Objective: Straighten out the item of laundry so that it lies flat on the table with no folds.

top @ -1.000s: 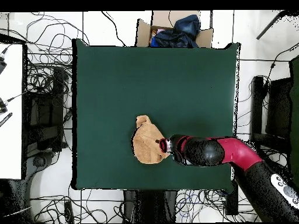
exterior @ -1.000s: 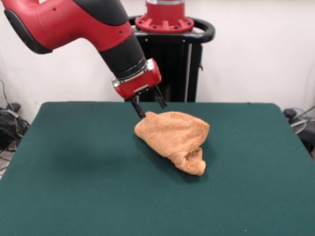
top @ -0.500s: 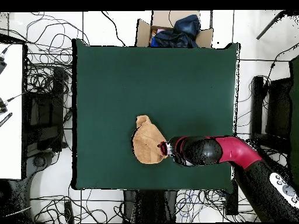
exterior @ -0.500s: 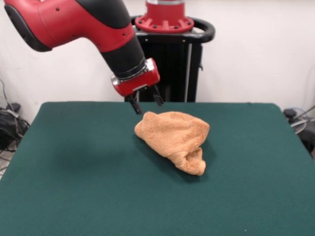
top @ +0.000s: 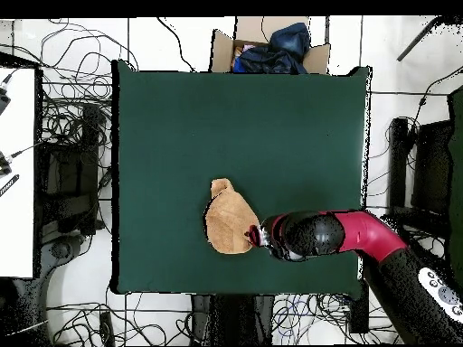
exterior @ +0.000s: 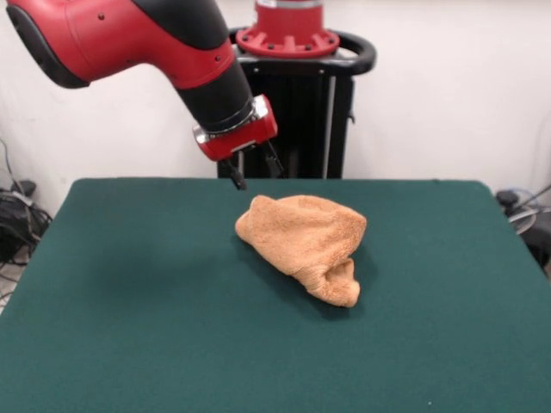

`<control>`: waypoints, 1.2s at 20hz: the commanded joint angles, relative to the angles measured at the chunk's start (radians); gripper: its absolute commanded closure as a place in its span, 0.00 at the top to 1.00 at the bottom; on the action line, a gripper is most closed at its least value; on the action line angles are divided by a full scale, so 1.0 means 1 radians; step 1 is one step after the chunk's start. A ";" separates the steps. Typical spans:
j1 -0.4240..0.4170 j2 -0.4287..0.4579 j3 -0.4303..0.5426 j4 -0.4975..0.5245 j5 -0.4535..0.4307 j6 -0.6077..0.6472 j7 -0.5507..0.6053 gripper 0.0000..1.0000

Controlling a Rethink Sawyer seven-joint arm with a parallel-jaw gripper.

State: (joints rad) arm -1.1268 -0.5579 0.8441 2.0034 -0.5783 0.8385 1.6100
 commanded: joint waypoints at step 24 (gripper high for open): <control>-0.045 0.074 -0.020 -0.046 -0.002 0.077 -0.097 1.00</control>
State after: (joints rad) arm -1.1815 -0.4773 0.8430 2.0024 -0.5612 0.9188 1.6100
